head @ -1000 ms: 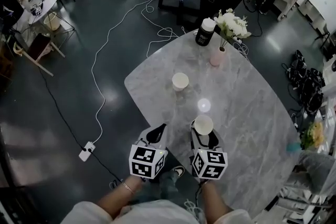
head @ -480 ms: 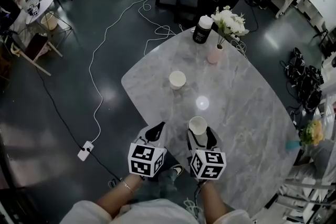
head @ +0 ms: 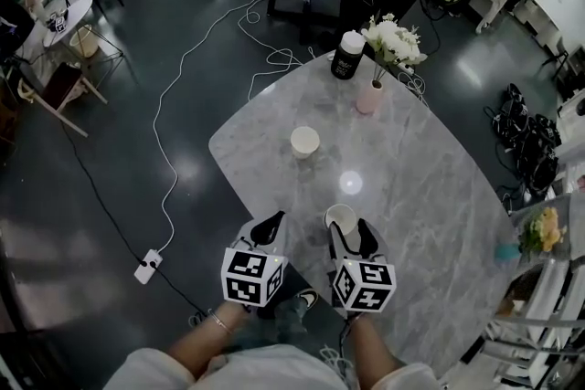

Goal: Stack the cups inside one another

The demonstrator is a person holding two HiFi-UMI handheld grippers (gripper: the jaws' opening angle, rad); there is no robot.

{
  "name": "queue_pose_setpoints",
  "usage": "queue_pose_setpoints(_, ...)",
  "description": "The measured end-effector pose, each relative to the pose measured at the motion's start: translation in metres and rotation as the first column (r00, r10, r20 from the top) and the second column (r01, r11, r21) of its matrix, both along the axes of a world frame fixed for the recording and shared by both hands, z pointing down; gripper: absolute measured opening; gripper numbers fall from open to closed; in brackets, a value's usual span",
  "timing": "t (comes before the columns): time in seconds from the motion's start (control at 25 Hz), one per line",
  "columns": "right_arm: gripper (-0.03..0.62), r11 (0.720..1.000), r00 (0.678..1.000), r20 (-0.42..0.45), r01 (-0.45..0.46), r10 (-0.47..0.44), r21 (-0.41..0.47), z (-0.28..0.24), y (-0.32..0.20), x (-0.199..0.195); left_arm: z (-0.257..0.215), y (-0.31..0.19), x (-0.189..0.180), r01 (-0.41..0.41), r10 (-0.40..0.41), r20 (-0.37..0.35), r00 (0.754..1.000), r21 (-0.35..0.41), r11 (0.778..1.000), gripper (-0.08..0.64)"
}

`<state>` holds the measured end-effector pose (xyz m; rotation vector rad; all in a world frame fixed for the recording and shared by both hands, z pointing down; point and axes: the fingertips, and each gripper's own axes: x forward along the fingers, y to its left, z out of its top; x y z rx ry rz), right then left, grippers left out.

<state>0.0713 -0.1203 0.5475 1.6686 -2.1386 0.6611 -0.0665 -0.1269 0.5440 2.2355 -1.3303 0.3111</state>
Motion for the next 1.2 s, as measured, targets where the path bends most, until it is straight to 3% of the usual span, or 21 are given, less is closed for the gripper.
queue_pose_setpoints(0.36, 0.251, 0.998, 1.000, 0.023, -0.019, 0.017, 0.054, -0.033, -0.002, 0.013, -0.021, -0.002, 0.001, 0.000, 0.000, 0.000, 1.000, 0.029, 1.000, -0.003)
queue_pose_setpoints(0.44, 0.222, 0.996, 0.999, 0.018, -0.033, 0.032, 0.084, -0.043, -0.006, 0.019, -0.028, -0.007, 0.001, 0.002, -0.002, -0.001, 1.000, 0.049, 0.999, -0.003)
queue_pose_setpoints(0.56, 0.124, 0.991, 0.998, 0.010, -0.060, 0.059, 0.122, -0.057, -0.008, 0.028, -0.037, -0.012, 0.002, 0.003, -0.003, -0.003, 1.000, 0.070, 0.998, -0.003)
queue_pose_setpoints(0.96, 0.019, 0.981, 0.992, 0.005, -0.126, 0.126, 0.146, -0.067, -0.002, 0.065, -0.054, -0.020, 0.015, -0.011, 0.010, 0.004, 1.000, 0.117, 0.993, -0.003)
queue_pose_setpoints(1.2, 0.015, 0.975, 0.986, -0.002, -0.163, 0.166, 0.152, -0.071, 0.003, 0.083, -0.061, -0.021, 0.029, -0.043, 0.041, 0.015, 0.999, 0.138, 0.990, -0.003)
